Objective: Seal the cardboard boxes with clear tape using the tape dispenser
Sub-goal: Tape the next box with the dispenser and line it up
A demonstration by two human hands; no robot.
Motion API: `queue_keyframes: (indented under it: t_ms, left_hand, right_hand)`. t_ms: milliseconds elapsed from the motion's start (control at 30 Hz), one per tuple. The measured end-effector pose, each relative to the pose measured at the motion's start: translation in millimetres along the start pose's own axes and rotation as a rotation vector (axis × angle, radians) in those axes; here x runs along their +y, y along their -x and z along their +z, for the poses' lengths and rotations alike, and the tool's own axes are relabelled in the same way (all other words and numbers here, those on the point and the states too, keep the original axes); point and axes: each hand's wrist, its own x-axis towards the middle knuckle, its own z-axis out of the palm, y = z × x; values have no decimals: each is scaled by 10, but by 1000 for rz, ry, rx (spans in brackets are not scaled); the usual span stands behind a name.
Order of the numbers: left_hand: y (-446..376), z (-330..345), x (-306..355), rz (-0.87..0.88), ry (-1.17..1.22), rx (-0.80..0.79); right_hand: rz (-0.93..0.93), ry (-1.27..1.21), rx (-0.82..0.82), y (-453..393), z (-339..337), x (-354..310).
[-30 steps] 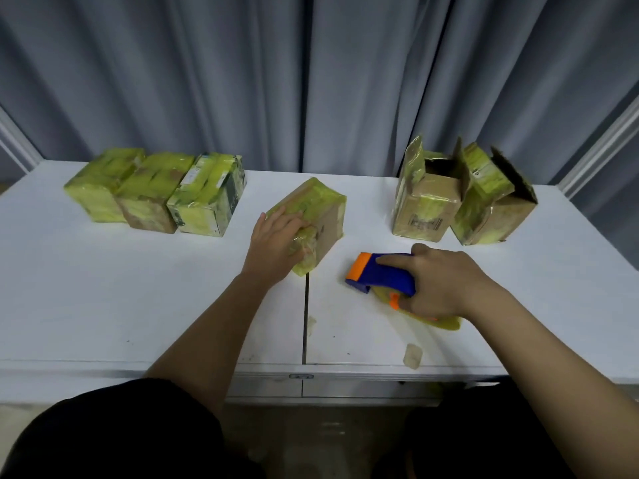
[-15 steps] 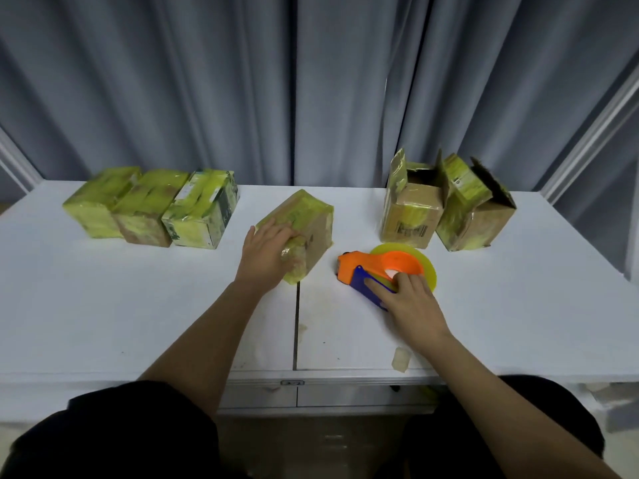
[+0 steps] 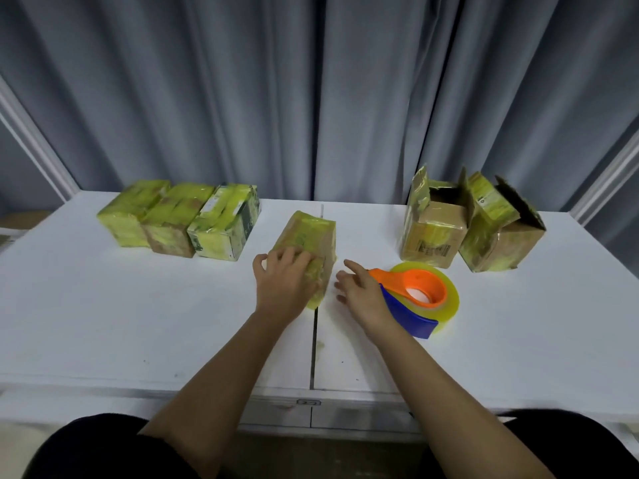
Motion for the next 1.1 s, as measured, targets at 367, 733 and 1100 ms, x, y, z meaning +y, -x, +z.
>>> queue_keyframes:
  t_ms: [367,733,1100]
  left_hand:
    - [272,-86,-14,39,-113,113]
    - [431,-200,-164,131,-37,-55]
    - [458,-177,-127,-17,337,-192]
  right_hand:
    - [239,-560,73,146,266,-32]
    - [-188,-360,351,395,62,111]
    - [-128,-183,298,295,169,293]
